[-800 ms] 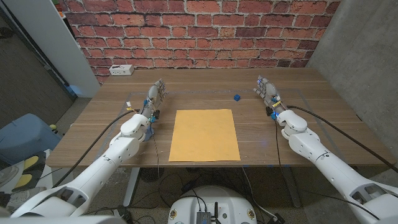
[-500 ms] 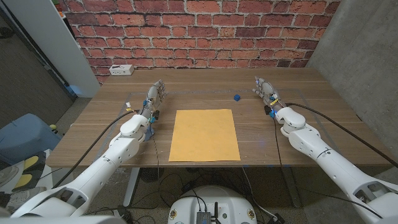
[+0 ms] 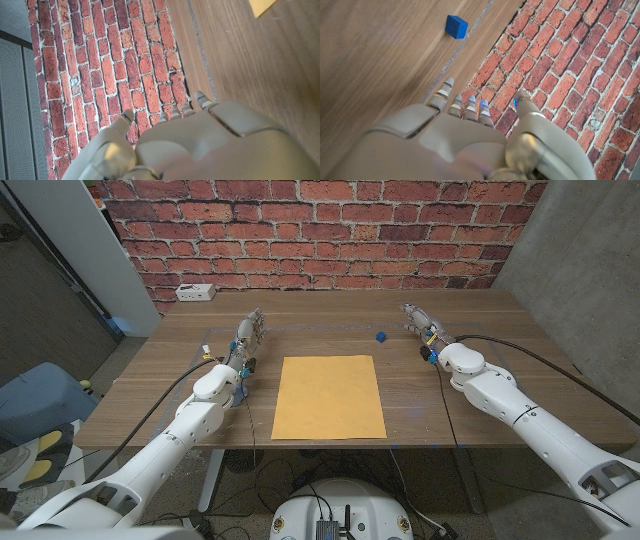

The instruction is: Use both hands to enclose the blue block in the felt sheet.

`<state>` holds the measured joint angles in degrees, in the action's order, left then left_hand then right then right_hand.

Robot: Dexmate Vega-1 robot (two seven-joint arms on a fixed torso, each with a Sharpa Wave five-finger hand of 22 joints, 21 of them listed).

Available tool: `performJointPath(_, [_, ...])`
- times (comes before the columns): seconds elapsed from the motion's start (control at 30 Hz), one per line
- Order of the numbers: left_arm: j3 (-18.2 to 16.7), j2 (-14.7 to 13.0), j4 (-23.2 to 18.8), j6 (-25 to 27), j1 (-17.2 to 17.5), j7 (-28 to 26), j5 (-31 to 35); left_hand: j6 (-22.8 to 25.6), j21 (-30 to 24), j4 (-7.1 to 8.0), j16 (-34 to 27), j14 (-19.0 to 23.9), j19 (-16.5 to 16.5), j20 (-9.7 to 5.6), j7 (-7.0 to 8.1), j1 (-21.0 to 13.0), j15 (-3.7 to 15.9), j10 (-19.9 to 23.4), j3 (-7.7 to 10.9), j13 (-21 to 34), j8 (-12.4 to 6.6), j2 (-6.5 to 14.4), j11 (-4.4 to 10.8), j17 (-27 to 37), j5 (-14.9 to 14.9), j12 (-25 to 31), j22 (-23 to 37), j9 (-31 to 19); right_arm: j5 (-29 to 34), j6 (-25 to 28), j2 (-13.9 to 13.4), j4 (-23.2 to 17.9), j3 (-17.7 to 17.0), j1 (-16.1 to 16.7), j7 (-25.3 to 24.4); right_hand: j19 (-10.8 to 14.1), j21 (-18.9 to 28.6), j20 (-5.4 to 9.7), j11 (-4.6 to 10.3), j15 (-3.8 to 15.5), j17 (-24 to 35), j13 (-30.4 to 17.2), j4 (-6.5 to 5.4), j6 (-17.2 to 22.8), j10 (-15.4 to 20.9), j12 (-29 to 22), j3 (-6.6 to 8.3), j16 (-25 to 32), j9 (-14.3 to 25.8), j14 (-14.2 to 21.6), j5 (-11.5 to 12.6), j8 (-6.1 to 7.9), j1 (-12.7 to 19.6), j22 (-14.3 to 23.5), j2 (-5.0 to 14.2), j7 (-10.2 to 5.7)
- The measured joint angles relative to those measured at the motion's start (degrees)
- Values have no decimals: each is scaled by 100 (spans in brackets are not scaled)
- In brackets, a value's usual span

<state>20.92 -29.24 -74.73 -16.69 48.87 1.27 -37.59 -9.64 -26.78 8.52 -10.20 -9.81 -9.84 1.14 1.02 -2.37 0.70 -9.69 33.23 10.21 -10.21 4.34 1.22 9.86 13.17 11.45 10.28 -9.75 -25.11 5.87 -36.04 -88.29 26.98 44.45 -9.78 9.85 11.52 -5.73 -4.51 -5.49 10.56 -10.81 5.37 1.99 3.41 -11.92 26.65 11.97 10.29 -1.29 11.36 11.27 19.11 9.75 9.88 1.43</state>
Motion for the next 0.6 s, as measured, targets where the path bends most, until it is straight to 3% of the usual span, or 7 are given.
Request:
performJointPath(0.37, [-3, -12, -31, 30, 26, -12, -5, 0, 0, -7, 0, 0, 0, -1, 0, 0, 0, 0, -7, 11, 0, 0, 0, 0, 0, 0, 0, 0, 697, 896, -217, -400, 451, -385, -110, 149, 40, 1, 25, 51, 0, 1, 65, 289, 145, -42, 113, 33, -1, 194, -35, 62, 177, 28, 51, -83])
performJointPath(0.6, [-5, -16, -53, 33, 45, -12, -10, 0, 36, -31, 0, 0, 0, -1, 0, -23, 0, 1, -31, 11, 0, 23, 0, 1, 0, -1, -1, 1, 1145, 1325, -284, -561, 662, -529, -179, 328, 89, 0, 34, 126, -1, 1, 128, 604, 420, -89, 176, 99, -1, 440, -78, 106, 346, 27, 32, -190])
